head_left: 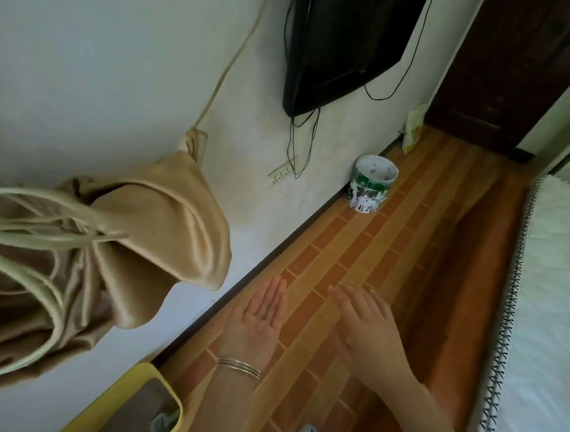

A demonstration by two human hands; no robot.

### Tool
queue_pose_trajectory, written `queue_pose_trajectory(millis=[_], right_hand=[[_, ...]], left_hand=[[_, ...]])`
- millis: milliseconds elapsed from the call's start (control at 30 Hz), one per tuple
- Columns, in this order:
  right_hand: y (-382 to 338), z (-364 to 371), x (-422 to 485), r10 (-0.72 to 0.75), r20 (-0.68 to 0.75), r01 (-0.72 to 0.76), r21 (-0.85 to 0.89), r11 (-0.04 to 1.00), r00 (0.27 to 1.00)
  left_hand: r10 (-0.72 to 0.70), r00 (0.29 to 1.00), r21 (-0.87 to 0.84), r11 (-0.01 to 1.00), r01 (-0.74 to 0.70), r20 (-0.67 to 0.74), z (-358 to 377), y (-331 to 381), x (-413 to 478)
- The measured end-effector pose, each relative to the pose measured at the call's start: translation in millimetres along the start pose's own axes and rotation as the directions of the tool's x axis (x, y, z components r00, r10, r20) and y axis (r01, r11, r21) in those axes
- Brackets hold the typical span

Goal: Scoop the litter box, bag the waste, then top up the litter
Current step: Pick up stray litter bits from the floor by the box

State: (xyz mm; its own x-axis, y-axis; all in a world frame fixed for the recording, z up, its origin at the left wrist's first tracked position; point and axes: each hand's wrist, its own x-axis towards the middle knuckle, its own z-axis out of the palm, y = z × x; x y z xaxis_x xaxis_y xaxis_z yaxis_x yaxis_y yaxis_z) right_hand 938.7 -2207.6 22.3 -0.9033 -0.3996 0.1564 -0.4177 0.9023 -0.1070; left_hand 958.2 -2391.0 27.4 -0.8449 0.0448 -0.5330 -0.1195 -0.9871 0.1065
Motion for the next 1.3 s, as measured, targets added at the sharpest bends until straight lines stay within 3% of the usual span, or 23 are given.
queue_pose_trajectory(millis=[567, 967, 1300], right_hand=[[170, -46, 103, 0.103, -0.065, -0.105, -0.017, 0.994, 0.993], [253, -35, 193, 0.192, -0.052, -0.194, -0.048, 0.98, 0.98], [320, -50, 302, 0.236, -0.147, -0.25, -0.084, 0.965, 0.961]], left_hand=[[-0.118, 0.992, 0.134, 0.985, 0.111, 0.048, 143, -93, 140], [-0.203, 0.976, 0.196, 0.963, 0.184, 0.084, 222, -110, 262], [-0.253, 0.957, 0.281, 0.937, 0.206, 0.142, 313, -109, 377]])
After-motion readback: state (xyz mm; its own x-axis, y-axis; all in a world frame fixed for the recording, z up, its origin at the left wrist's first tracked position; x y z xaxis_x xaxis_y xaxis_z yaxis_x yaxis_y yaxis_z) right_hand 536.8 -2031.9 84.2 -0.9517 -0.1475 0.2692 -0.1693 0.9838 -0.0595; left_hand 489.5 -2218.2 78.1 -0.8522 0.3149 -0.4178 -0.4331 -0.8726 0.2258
